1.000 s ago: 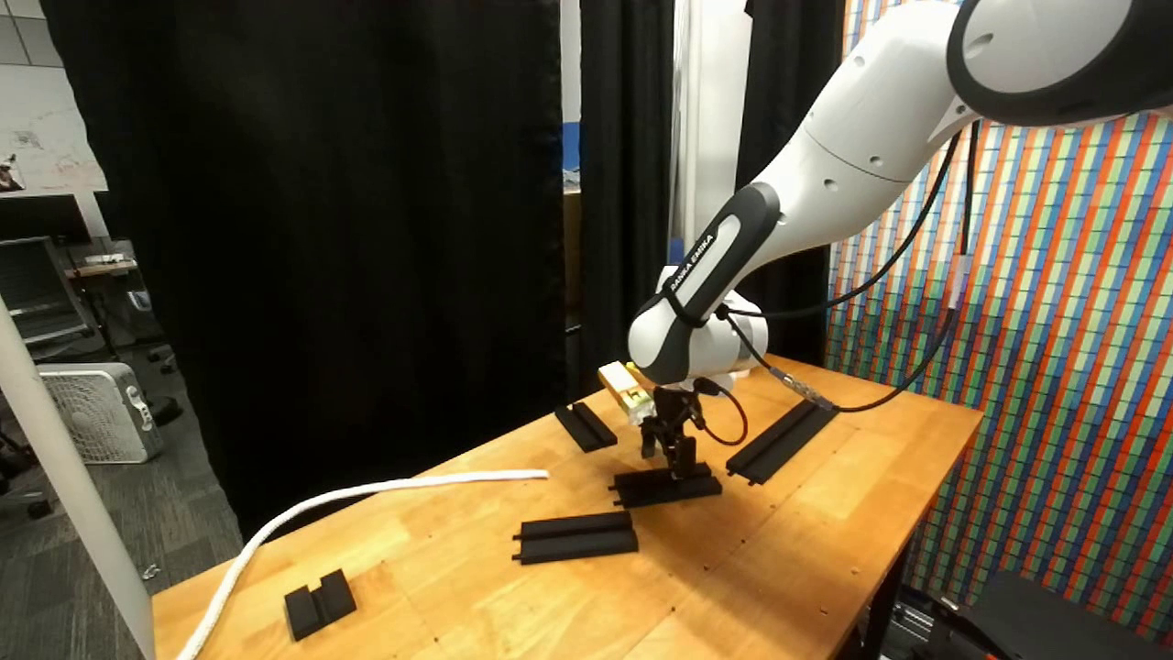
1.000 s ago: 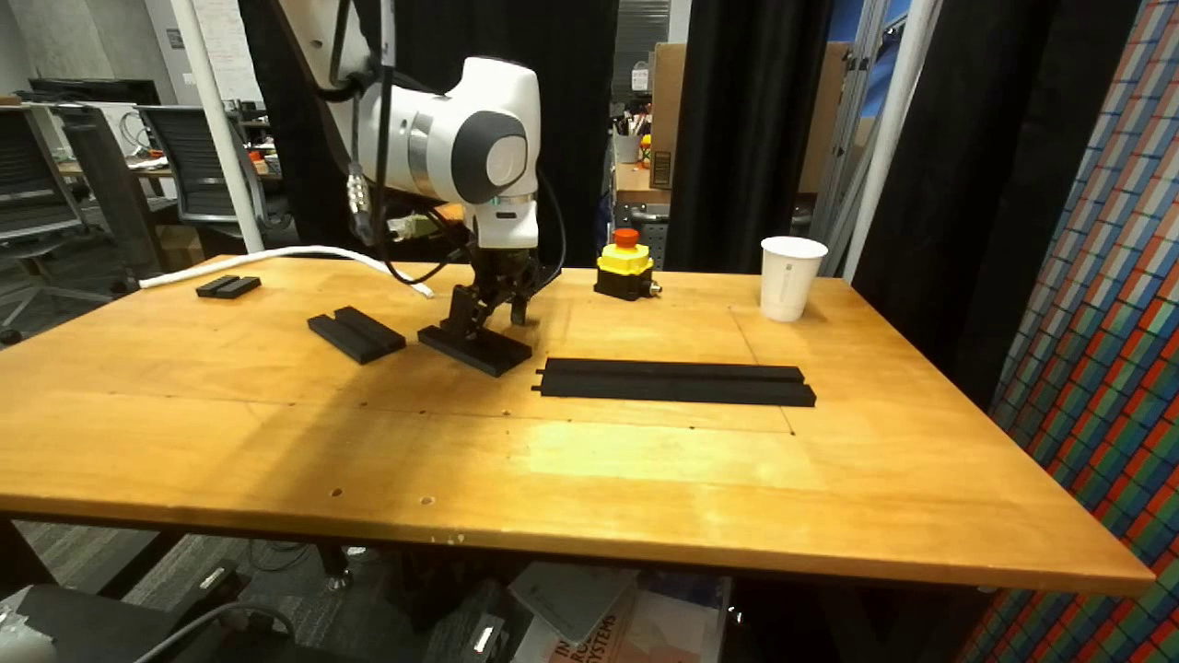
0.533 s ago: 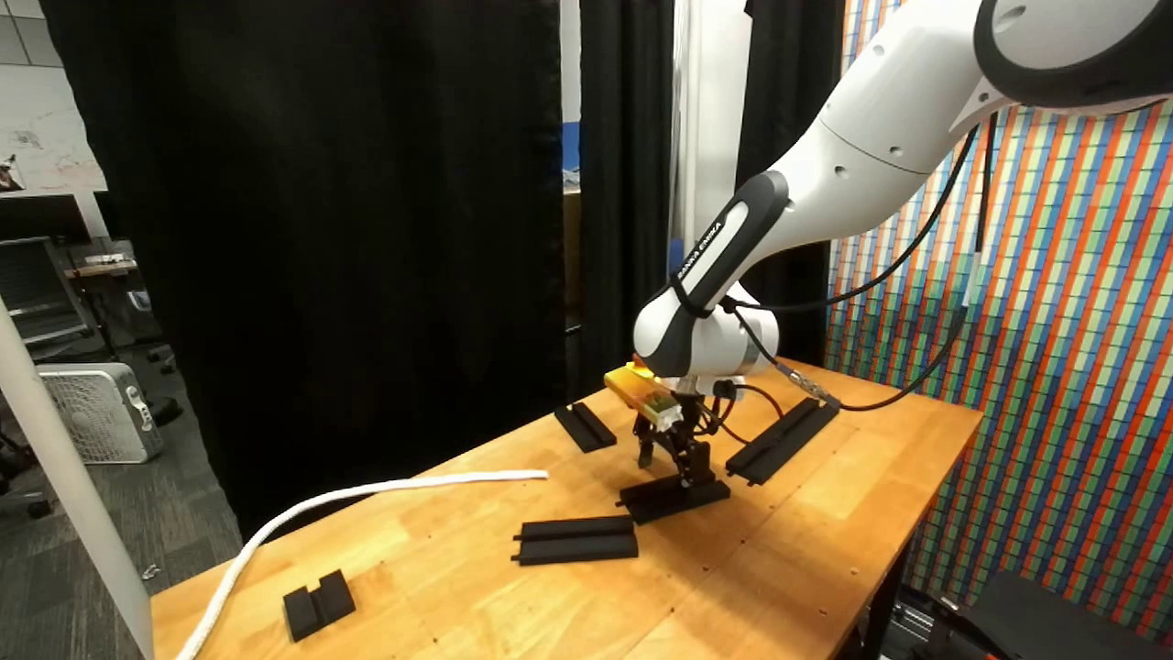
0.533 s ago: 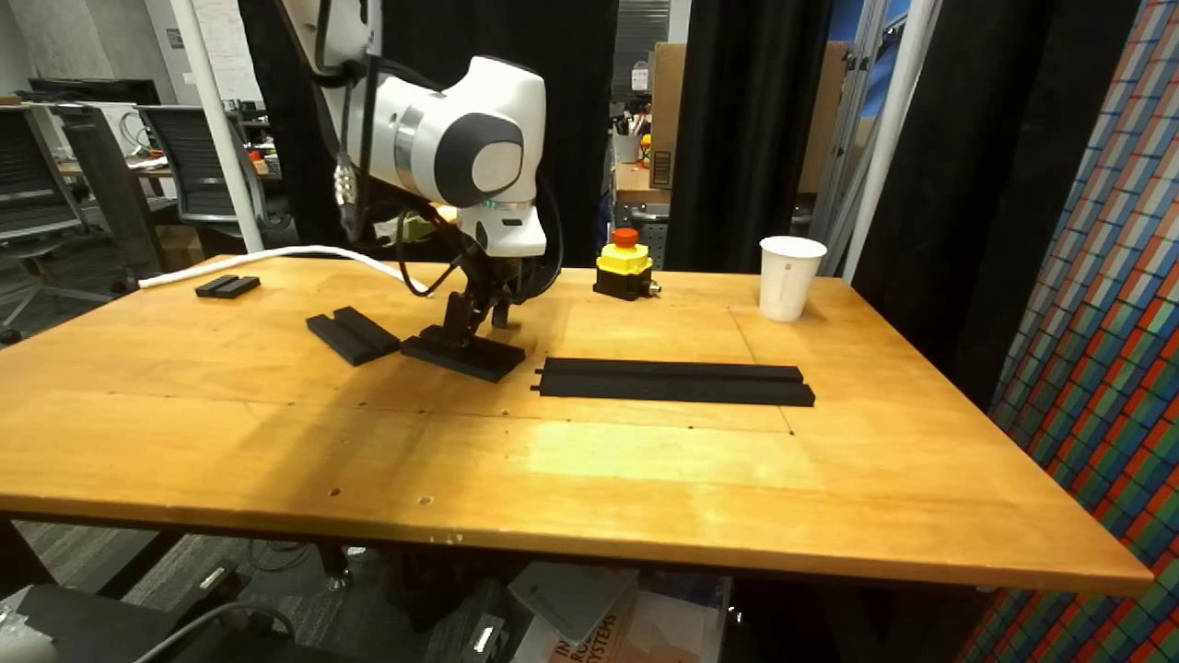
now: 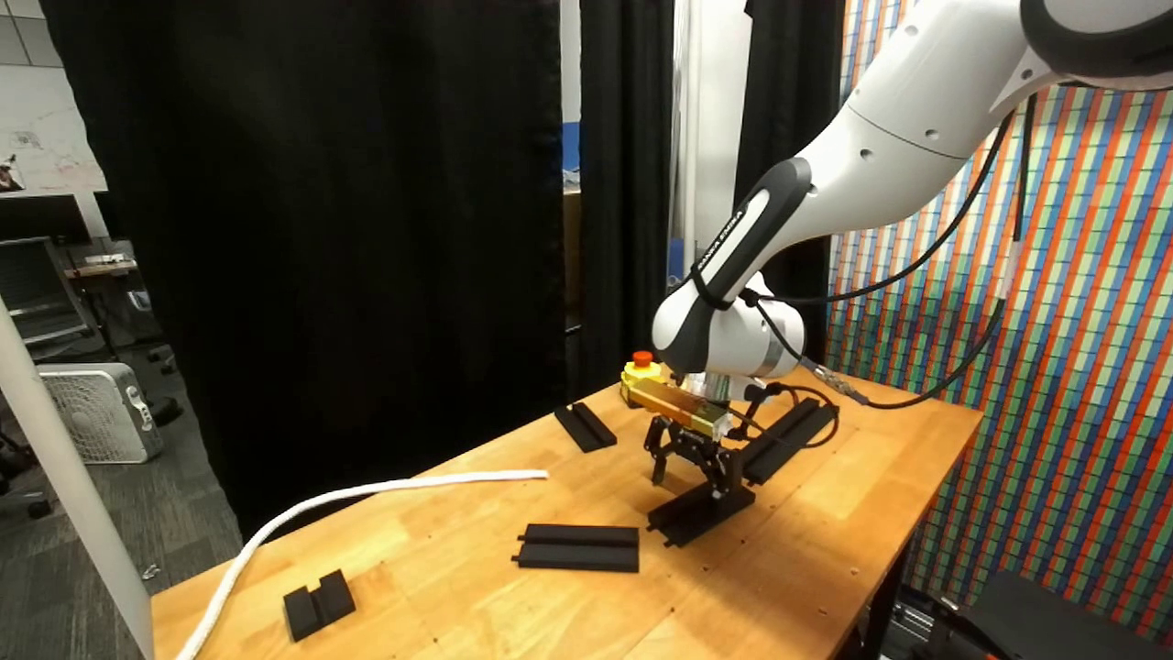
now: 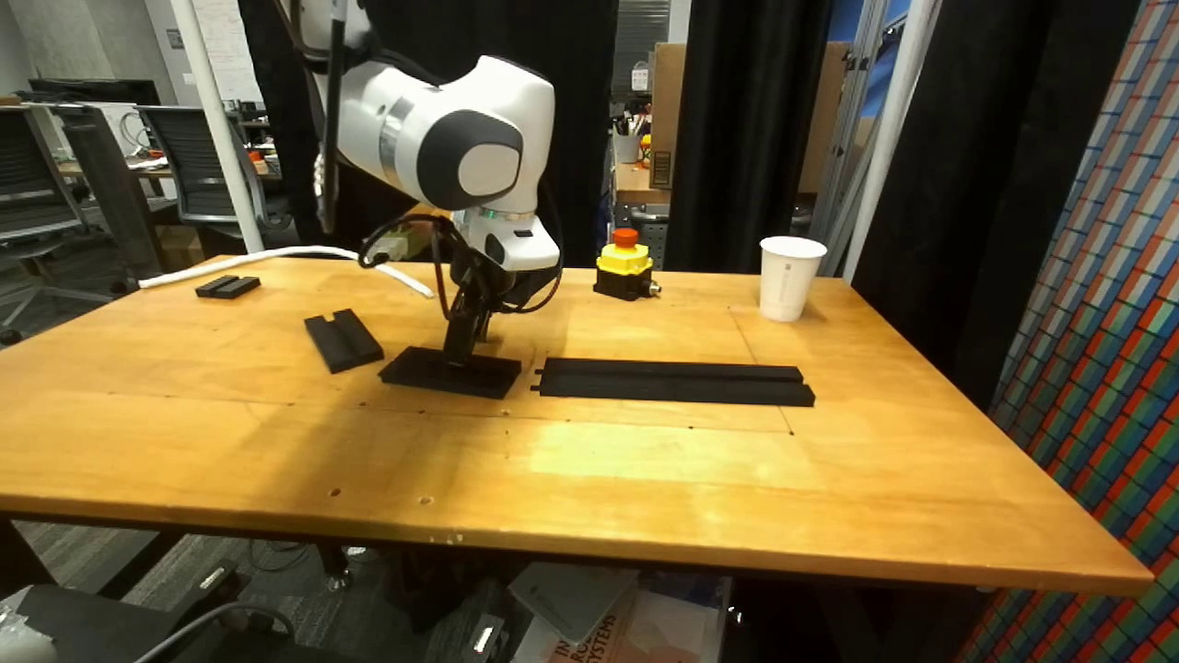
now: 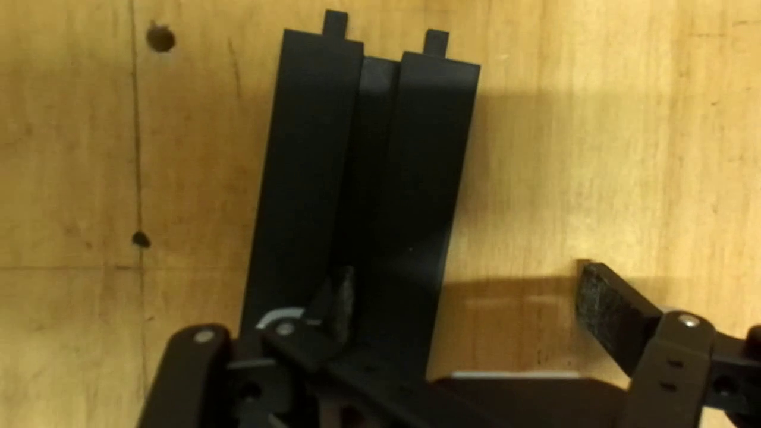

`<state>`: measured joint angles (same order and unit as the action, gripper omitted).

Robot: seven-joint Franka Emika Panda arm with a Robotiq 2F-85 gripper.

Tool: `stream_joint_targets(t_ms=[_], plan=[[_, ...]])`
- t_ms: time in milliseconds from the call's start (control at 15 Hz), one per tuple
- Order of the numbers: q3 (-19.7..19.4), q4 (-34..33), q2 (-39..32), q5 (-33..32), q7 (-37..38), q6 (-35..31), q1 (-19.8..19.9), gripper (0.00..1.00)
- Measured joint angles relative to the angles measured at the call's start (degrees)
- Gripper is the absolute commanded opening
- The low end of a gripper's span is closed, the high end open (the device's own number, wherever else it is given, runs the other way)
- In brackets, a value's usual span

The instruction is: Put the black objects in a line

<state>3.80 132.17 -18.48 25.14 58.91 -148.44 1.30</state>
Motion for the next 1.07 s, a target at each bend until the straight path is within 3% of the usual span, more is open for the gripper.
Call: stream_joint_targets(t_ms=[400,1067], plan=[[-0.28,0.39,0.7,1.28,-13.11,3.69,1.11,1.0],[-0.25,0.0,0.72,7.12,-22.26,4.85,0.94,1.0]])
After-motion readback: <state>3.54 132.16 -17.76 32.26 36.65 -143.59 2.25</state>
